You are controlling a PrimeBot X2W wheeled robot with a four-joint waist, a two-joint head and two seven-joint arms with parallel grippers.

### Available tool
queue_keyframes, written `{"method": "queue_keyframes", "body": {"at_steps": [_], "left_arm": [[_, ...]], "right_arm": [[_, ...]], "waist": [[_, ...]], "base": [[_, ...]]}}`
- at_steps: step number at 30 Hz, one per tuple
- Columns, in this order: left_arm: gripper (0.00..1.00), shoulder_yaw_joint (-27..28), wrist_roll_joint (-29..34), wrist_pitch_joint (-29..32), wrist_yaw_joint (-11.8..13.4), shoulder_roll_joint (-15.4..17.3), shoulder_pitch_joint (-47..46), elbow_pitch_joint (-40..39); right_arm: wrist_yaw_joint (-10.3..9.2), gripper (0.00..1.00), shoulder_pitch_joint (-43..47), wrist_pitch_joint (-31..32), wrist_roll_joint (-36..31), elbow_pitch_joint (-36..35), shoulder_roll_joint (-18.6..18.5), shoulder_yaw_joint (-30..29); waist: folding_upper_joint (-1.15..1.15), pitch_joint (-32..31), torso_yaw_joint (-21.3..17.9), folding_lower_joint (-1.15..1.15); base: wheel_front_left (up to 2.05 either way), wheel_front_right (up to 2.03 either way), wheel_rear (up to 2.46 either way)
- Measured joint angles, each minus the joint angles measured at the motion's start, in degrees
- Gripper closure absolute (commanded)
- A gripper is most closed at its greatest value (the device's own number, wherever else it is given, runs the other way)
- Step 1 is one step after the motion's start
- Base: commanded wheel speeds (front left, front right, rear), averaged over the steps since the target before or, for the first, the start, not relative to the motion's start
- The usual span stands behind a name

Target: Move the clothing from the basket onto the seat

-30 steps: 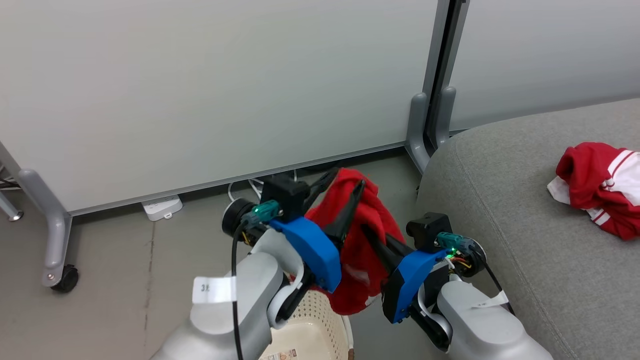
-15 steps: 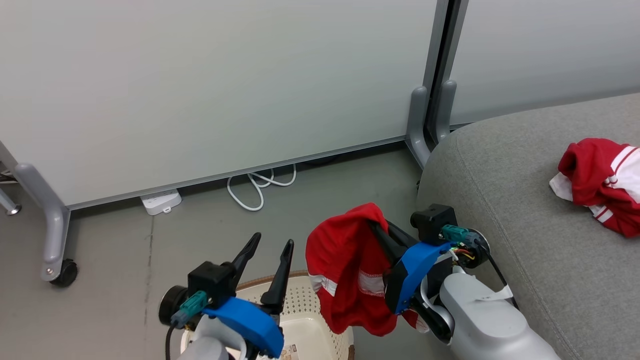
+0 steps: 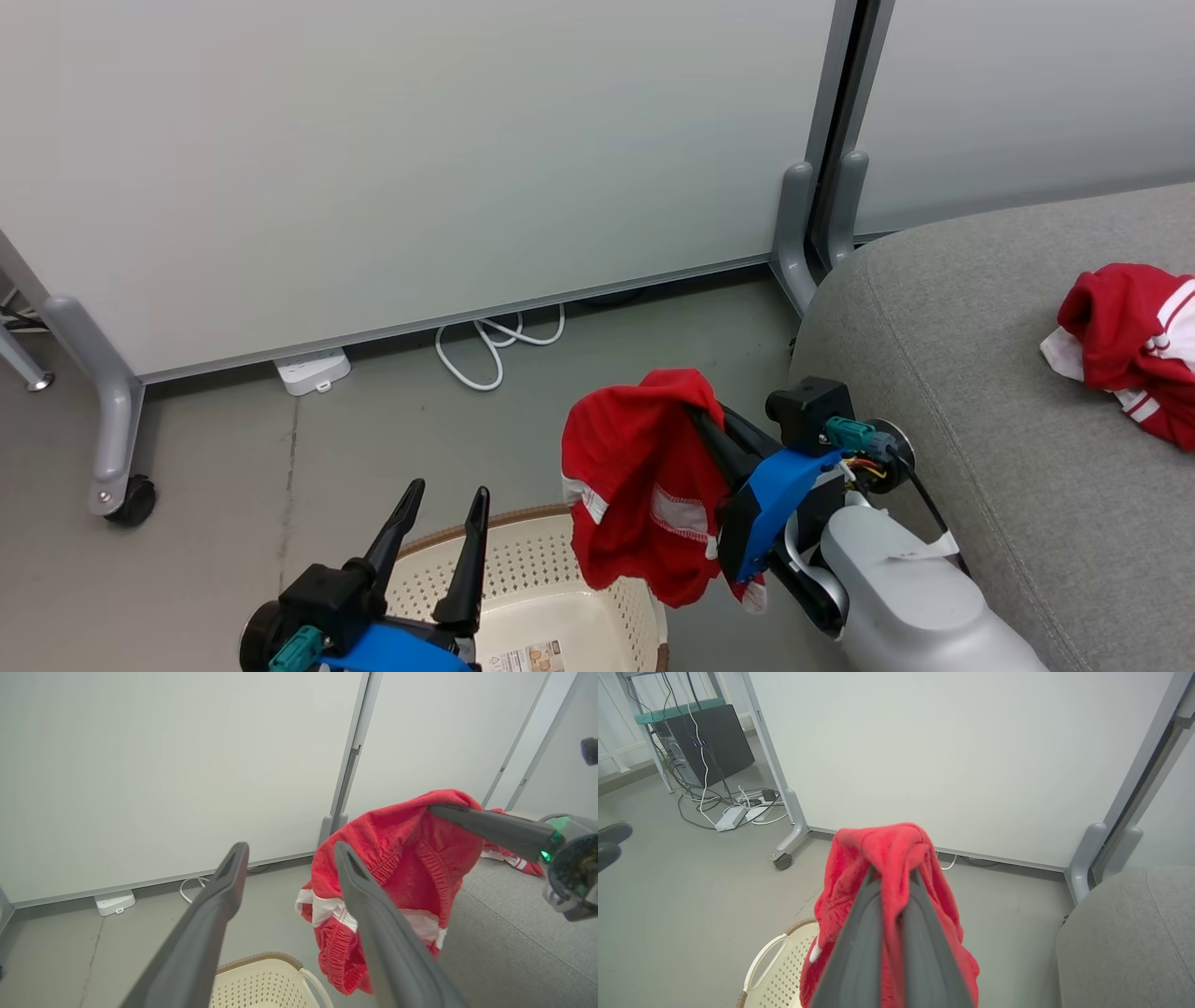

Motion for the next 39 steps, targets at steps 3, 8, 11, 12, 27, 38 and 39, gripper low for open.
{"method": "queue_keyframes", "body": {"at_steps": [3, 8, 11, 12, 27, 38, 39], "left_arm": [[0.00, 1.29, 1.20, 0.00, -0.48, -0.71, 0.65, 0.01], [0.00, 3.00, 2.90, 0.00, -1.04, -1.74, 1.13, -0.01], [0.00, 3.35, 3.46, 0.00, -1.32, -1.94, 1.15, -0.02], [0.00, 3.58, 3.92, 0.00, -1.46, -2.15, 1.15, 0.03], [0.00, 3.41, 5.50, -0.03, -1.75, -1.97, -1.29, -0.41], [0.00, 0.52, 5.79, -0.05, -1.76, -0.65, -4.41, -0.21], [0.00, 0.25, 5.72, -0.05, -1.76, -0.37, -4.76, -0.02]], "right_arm": [[0.00, 1.00, 0.16, 0.00, -0.08, 0.01, 0.00, -0.20], [0.00, 1.00, 0.16, -0.01, -0.22, -0.16, 0.00, -0.45], [0.00, 1.00, 0.14, -0.01, -0.25, -0.41, 0.00, -0.51], [0.00, 1.00, 0.11, -0.01, -0.29, -0.68, 0.00, -0.48], [0.00, 1.00, -1.05, -0.01, -1.48, -2.37, -0.05, -0.98], [0.00, 1.00, -0.92, -0.01, -2.02, -3.03, -0.16, -3.98], [0.00, 1.00, -0.77, -0.01, -2.16, -3.26, -0.14, -4.55]], "waist": [[0.00, 0.04, -0.19, 0.00], [0.00, 0.31, -1.23, 0.00], [0.00, 0.55, -2.14, 0.00], [0.00, 0.89, -3.31, 0.00], [0.00, 4.29, -17.17, 0.00], [0.00, 7.00, -25.77, 0.00], [0.00, 7.25, -25.99, 0.00]], "base": [[0.00, 0.00, 0.00], [0.00, 0.00, 0.00], [0.00, 0.00, 0.00], [0.00, 0.00, 0.00], [0.00, 0.00, 0.00], [0.00, 0.00, 0.00], [0.00, 0.00, 0.00]]}}
